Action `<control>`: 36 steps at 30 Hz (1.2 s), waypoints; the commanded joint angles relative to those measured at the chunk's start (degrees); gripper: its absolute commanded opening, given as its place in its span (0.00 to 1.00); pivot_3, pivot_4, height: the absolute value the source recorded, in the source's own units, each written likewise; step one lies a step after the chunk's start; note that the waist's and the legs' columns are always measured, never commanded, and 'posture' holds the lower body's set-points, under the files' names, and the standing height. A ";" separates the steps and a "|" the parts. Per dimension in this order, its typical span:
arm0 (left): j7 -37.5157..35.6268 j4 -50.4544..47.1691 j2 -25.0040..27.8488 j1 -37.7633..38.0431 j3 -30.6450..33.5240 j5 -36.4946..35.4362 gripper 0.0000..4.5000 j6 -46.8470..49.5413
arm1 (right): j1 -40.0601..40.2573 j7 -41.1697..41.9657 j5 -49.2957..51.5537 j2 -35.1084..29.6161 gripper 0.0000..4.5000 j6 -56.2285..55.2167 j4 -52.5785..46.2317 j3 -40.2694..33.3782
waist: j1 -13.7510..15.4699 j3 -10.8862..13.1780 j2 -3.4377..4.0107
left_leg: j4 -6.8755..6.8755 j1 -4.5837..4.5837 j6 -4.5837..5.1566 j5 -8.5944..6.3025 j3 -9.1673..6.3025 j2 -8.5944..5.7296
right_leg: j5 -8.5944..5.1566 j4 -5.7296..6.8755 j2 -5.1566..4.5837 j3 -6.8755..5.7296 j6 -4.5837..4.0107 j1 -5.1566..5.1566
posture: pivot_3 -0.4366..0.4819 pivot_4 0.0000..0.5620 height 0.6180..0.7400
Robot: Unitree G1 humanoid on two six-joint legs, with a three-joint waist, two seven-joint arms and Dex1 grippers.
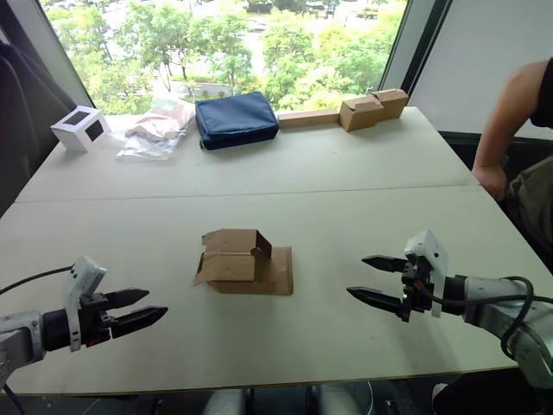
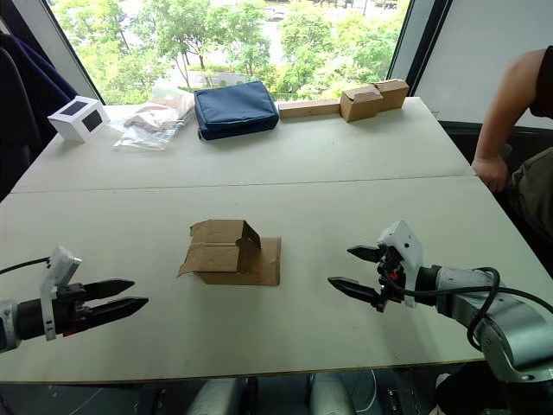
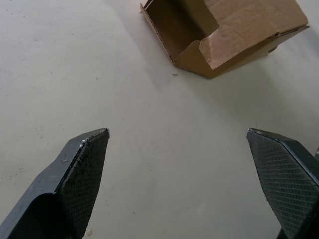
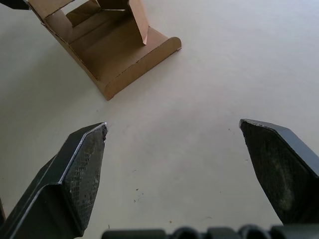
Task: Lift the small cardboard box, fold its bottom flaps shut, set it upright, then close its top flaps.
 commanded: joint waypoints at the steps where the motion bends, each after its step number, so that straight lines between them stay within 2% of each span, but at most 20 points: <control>1: -0.05 0.26 0.13 -0.57 0.29 0.67 1.00 -1.57 | -0.33 -0.40 -1.31 0.31 0.99 -1.91 -1.22 0.25 | -0.01 0.00 0.00 | 0.00 0.00 0.00 0.00 0.00 0.00 | 0.00 0.00 0.00 0.00 0.00 0.00 | 0.48 0.27 0.98; 19: 0.88 2.47 -0.42 -2.01 0.11 3.48 1.00 -4.71 | -2.10 -0.28 -3.37 2.18 0.99 -2.79 0.62 1.59 | -0.02 0.00 0.00 | 0.00 0.00 0.00 0.00 0.00 0.00 | 0.00 0.00 0.00 0.00 0.00 0.00 | 0.48 0.27 0.98; 29: 0.82 6.89 1.00 -7.56 -2.31 6.16 1.00 -5.70 | -4.81 0.53 -5.64 2.46 0.99 -4.23 3.59 2.67 | -0.06 0.00 0.00 | 0.00 0.00 0.00 0.00 0.01 -0.01 | 0.01 0.01 0.00 0.00 0.01 0.00 | 0.48 0.27 0.98; 32: -2.22 10.38 3.02 -9.12 -2.75 5.11 1.00 -3.66 | -4.15 0.94 -6.13 1.63 0.99 -4.89 3.80 1.74 | -0.09 0.00 -0.01 | 0.00 0.00 0.00 0.00 0.01 -0.01 | 0.01 0.03 0.01 -0.01 0.01 -0.03 | 0.48 0.27 0.98; 36: -6.21 16.35 4.57 -15.38 -3.14 -1.85 1.00 7.63 | -3.79 1.61 -5.70 0.61 0.99 -5.14 2.56 0.79 | 0.05 0.00 0.00 | 0.01 0.00 0.00 0.00 0.01 -0.01 | 0.01 0.04 0.01 -0.01 0.01 -0.02 | 0.48 0.27 0.98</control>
